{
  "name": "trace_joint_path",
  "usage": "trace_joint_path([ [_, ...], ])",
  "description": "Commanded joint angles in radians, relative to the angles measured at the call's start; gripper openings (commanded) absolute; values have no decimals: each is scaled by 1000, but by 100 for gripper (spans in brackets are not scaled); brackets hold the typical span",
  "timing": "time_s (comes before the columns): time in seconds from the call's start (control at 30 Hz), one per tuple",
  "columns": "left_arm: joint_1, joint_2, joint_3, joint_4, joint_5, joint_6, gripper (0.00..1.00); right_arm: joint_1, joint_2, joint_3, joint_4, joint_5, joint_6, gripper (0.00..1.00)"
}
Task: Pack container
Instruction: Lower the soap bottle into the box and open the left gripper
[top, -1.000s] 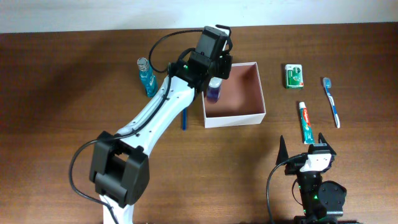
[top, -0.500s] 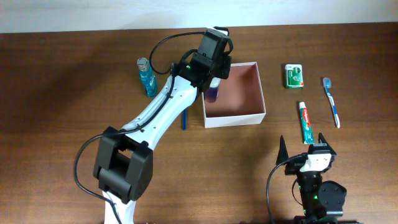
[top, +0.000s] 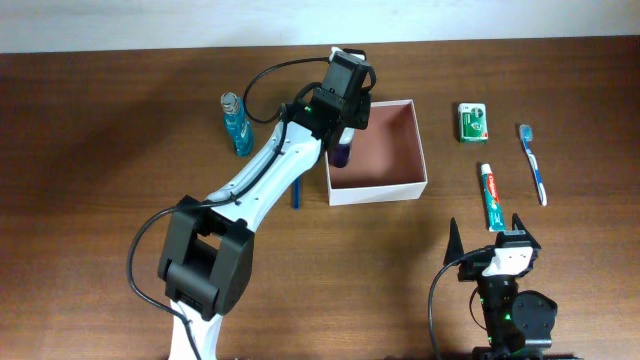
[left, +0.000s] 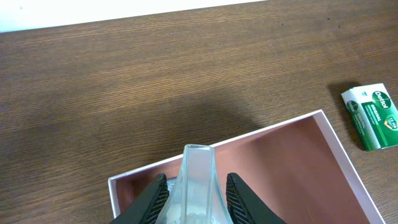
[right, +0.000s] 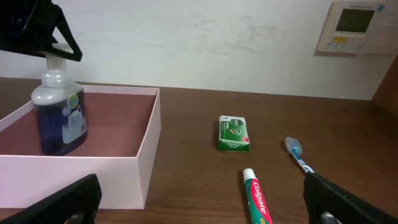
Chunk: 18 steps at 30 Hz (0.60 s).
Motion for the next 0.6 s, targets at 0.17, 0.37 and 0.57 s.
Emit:
trace_joint_path([
  [0.17, 2, -15, 36, 9, -40, -16, 31, 5, -10, -5, -5, -9, -3, 99],
  [0.37, 2, -15, 36, -14, -72, -56, 31, 5, -10, -5, -5, -9, -3, 99],
  [0.57, 3, -15, 36, -14, -73, -55, 31, 5, -10, -5, -5, -9, -3, 99],
])
